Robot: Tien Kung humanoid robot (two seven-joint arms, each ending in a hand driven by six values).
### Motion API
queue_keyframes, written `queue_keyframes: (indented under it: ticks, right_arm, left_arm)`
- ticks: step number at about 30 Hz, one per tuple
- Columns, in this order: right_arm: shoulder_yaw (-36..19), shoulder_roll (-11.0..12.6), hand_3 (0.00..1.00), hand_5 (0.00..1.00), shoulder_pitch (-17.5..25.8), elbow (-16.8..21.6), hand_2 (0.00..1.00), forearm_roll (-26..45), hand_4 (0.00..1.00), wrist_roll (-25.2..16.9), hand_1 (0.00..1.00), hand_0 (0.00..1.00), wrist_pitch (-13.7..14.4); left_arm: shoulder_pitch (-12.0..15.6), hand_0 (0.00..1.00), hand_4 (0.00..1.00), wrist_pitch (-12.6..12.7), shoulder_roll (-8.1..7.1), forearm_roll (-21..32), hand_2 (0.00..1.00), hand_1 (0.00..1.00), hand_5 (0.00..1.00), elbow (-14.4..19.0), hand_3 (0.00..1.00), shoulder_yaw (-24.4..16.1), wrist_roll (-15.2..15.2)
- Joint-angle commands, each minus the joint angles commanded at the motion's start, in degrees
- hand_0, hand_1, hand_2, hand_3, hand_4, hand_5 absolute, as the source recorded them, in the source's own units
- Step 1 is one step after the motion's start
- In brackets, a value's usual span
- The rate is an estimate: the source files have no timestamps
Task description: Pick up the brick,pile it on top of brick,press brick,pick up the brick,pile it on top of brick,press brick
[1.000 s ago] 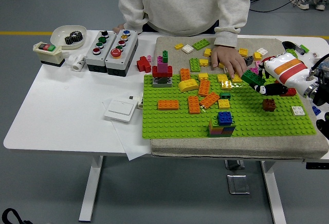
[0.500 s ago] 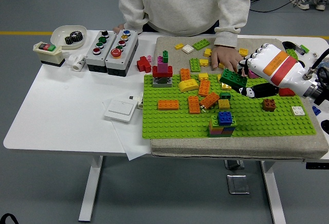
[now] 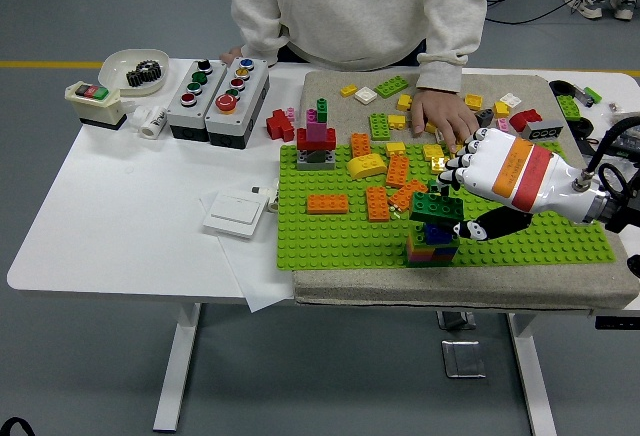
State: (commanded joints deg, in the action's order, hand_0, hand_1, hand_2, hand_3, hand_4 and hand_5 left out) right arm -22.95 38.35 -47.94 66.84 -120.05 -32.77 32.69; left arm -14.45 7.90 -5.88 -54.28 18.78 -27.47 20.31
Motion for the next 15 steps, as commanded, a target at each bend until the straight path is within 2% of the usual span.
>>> queue_keyframes:
  ticks: [6,15]
  right_arm:
    - [0.1,-1.0,0.436,0.575,-0.4,-2.9,0.403,-2.1,0.683,-2.0,0.279,0.253,2.5]
    - [1.2,-1.7,0.437,0.582,-1.3,-5.0,0.405,-2.6,0.687,-2.9,0.281,0.253,3.4]
  left_arm:
    - [0.0,0.676,0.676,0.0,0.02,0.1,0.735,0.731,0.656,0.0,0.588,0.1,0.0]
    - [-0.1,0.674,0.675,0.0,0.05,-0.1,0.735,0.730,0.655,0.1,0.586,0.0,0.1]
